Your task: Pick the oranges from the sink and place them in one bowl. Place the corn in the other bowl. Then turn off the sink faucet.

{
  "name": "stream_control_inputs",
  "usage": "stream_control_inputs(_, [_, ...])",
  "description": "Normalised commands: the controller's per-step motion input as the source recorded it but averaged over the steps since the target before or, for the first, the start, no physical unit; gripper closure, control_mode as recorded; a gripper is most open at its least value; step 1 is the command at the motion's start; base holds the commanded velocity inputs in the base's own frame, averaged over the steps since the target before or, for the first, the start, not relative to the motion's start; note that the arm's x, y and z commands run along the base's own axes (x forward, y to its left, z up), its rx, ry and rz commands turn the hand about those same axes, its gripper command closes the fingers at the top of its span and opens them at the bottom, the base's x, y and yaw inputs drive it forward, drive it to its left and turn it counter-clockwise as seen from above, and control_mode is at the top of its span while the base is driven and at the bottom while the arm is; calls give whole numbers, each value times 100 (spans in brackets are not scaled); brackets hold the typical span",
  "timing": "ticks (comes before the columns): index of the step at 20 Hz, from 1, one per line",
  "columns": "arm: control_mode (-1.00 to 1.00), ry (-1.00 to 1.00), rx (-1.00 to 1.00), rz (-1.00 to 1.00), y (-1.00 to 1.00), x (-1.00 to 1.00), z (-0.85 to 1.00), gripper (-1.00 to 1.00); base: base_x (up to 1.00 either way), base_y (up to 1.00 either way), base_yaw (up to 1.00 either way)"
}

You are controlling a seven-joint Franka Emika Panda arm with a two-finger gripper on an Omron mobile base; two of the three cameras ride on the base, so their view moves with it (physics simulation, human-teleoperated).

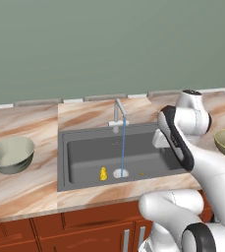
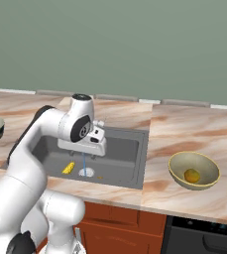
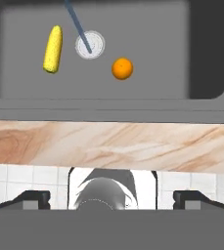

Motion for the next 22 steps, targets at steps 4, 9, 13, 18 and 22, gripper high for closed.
stream_control_inputs(4, [-100, 14, 0, 15, 22, 0, -6, -100, 0, 0, 0])
stream_control_inputs(9, [-100, 1, 1, 5, 0, 0, -14, -100, 0, 0, 0])
stream_control_inputs(13, [-100, -5, 4, 0, 0, 2, 0, -100, 0, 0, 0])
stream_control_inputs(18, [-100, -1, 4, 0, 0, 4, -11, -100, 0, 0, 0])
stream_control_inputs(22, [-100, 0, 0, -2, 0, 4, -17, -100, 0, 0, 0])
